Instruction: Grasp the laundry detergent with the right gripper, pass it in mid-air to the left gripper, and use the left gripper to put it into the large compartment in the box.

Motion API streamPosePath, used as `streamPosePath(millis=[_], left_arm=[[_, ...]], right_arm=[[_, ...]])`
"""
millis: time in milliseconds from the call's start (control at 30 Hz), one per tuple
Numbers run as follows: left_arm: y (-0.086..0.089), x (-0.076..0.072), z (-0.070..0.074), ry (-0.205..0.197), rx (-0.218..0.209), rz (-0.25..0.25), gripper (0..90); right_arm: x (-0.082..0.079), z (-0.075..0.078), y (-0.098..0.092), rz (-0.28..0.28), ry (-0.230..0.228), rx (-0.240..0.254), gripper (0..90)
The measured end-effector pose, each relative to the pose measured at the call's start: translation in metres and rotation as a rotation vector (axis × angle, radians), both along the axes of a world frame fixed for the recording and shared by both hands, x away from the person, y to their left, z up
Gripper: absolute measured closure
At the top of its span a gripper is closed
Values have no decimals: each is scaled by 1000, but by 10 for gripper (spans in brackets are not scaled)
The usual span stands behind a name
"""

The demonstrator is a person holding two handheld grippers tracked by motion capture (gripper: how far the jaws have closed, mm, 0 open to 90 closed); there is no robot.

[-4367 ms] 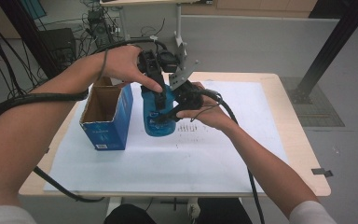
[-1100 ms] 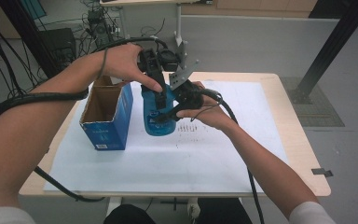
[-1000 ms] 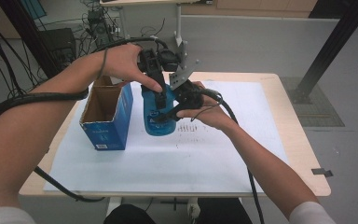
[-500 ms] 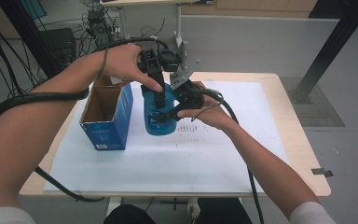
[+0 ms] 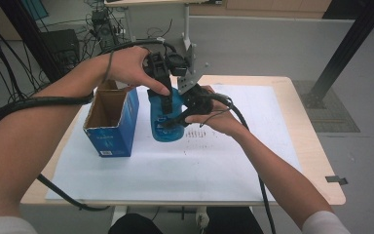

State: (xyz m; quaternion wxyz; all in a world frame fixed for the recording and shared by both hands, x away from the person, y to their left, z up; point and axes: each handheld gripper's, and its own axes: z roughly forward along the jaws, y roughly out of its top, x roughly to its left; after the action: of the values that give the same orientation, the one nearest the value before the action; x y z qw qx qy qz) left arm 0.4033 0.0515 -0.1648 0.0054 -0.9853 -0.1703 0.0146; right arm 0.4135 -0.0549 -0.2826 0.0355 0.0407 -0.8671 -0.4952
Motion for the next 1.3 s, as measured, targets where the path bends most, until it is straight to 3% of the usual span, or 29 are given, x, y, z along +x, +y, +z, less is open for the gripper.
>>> streamPosePath(millis=[1300], left_arm=[[1,-1,0,-7,0,-14,364]], right_arm=[[0,-1,1,-3,0,5,432]])
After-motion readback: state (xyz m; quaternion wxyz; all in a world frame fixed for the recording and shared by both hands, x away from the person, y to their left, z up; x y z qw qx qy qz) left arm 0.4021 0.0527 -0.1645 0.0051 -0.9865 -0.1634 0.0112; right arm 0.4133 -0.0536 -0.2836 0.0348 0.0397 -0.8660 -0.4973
